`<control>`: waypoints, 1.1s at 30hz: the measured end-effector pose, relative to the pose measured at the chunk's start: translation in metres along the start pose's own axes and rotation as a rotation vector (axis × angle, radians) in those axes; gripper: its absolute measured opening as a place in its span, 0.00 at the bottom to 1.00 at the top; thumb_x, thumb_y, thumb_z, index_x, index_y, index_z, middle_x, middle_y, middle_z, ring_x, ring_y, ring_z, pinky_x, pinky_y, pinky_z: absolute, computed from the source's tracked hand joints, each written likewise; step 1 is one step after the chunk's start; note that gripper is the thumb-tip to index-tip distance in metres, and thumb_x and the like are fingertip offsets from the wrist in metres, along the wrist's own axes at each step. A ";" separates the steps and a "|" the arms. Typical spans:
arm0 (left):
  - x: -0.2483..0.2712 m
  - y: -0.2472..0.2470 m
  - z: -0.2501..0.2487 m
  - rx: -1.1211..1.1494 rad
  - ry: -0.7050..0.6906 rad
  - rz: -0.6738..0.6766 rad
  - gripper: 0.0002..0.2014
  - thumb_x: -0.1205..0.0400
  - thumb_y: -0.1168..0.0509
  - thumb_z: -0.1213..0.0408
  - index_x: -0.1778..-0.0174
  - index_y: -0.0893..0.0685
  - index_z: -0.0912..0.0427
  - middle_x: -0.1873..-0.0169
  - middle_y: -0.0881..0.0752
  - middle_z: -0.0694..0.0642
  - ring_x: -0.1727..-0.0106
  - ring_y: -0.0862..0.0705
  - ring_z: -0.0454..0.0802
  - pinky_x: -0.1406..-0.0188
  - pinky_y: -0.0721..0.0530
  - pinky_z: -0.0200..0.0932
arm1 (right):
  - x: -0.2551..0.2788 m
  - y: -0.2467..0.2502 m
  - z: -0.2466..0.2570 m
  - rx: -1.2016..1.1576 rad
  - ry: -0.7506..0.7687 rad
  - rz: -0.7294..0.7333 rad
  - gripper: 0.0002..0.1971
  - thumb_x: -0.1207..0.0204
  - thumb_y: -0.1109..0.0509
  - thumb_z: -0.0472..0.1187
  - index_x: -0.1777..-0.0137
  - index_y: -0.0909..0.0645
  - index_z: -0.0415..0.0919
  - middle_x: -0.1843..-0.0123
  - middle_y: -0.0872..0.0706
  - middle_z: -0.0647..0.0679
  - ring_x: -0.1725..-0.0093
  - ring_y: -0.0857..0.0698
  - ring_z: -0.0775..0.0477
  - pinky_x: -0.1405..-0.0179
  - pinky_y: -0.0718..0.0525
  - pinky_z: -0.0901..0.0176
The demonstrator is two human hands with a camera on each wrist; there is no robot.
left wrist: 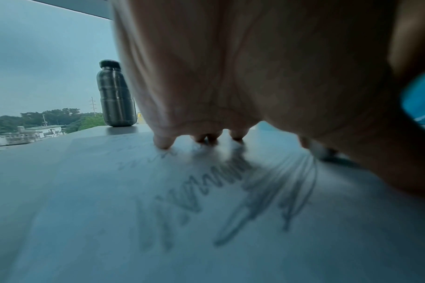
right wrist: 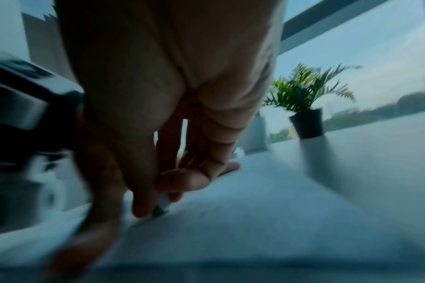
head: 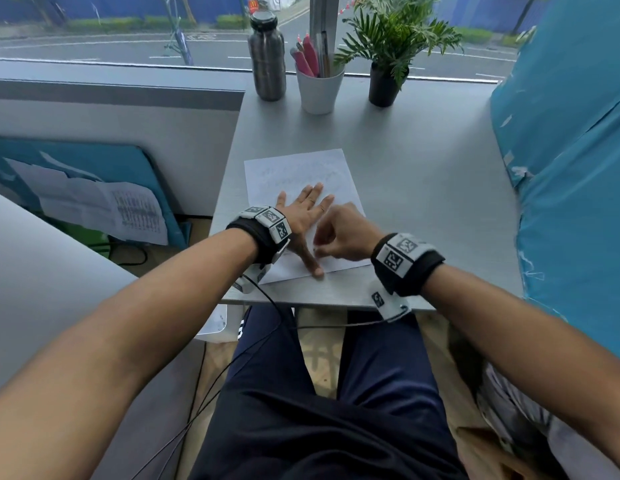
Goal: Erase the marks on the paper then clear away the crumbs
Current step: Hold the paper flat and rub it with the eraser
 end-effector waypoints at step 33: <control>0.001 0.001 -0.001 -0.032 0.003 0.008 0.82 0.54 0.23 0.25 0.18 0.75 0.47 0.20 0.78 0.51 0.18 0.76 0.51 0.24 0.70 0.70 | -0.010 0.031 -0.028 0.057 -0.058 -0.080 0.05 0.34 0.19 0.41 0.61 0.08 0.40 0.70 0.11 0.54 0.75 0.19 0.66 0.63 0.20 0.72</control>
Point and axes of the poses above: each hand's wrist, its own x-axis away from the middle knuckle, its own y-axis out of the back of the hand, z = x × y, the point moved 7 cm from there along -x, towards the middle knuckle
